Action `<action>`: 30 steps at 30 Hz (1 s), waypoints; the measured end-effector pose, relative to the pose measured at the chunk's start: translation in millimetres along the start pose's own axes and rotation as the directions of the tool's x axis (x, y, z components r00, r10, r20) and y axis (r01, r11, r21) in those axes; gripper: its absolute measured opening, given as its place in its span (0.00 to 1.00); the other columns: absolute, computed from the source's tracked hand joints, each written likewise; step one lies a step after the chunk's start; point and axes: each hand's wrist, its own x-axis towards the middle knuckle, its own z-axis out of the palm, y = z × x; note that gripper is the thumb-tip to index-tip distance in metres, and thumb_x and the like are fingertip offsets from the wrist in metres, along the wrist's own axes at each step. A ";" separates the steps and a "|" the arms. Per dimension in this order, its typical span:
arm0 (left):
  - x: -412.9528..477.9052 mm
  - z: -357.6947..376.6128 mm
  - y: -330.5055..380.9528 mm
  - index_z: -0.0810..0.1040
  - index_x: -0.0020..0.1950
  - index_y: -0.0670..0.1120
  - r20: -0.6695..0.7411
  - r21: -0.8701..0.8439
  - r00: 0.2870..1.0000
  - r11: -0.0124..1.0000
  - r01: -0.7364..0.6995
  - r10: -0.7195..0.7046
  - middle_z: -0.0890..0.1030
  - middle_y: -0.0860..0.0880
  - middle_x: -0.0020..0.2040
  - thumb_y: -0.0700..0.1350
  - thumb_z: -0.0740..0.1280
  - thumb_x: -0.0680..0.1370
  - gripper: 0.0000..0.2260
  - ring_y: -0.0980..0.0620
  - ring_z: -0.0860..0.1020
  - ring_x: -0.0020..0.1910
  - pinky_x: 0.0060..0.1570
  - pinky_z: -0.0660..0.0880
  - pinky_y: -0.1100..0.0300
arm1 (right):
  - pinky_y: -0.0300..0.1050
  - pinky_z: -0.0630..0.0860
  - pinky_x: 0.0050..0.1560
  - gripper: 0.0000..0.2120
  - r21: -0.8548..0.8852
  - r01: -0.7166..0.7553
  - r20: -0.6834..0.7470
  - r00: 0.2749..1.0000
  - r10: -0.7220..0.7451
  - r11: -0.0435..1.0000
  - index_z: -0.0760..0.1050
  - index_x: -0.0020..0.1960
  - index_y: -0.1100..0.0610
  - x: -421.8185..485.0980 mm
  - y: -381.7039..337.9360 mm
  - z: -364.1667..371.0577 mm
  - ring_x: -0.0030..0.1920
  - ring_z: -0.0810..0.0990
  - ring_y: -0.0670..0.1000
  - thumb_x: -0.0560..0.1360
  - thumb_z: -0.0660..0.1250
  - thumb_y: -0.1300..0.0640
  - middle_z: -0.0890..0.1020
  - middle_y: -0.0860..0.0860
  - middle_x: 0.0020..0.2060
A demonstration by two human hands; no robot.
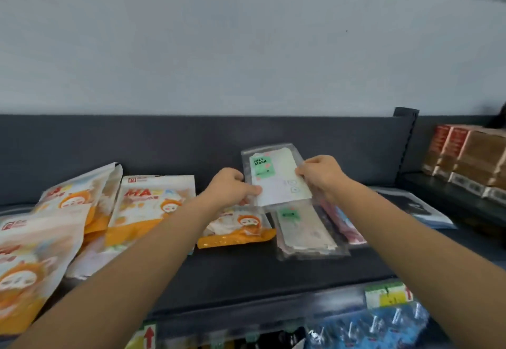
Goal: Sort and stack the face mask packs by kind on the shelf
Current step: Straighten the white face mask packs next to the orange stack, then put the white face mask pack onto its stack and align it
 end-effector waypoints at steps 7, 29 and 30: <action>25.8 74.6 0.1 0.71 0.41 0.43 0.007 0.236 0.999 0.971 0.045 -0.048 0.79 0.46 0.39 0.46 0.75 0.72 0.13 0.49 0.79 0.38 0.40 0.78 0.54 | 0.52 0.76 0.52 0.15 -0.416 0.051 -0.037 0.997 -0.073 0.908 0.77 0.53 0.66 30.1 65.1 -38.6 0.47 0.78 0.56 0.69 0.71 0.59 0.78 0.55 0.45; -56.7 -164.0 -83.3 0.76 0.52 0.45 -0.333 0.506 0.918 0.781 0.367 -0.216 0.80 0.46 0.52 0.56 0.71 0.74 0.16 0.49 0.76 0.49 0.43 0.69 0.59 | 0.43 0.72 0.36 0.15 -0.257 0.124 0.466 0.885 0.011 0.958 0.70 0.48 0.58 -46.3 -54.2 199.9 0.38 0.76 0.50 0.75 0.65 0.45 0.76 0.51 0.38; -56.9 -166.7 -86.6 0.75 0.51 0.47 -0.313 0.496 0.924 0.792 0.356 -0.219 0.79 0.46 0.51 0.55 0.70 0.74 0.14 0.49 0.76 0.49 0.43 0.69 0.59 | 0.43 0.72 0.36 0.15 -0.248 0.086 0.444 0.895 0.034 0.965 0.70 0.49 0.58 -46.3 -54.3 203.4 0.38 0.75 0.50 0.76 0.65 0.46 0.75 0.51 0.37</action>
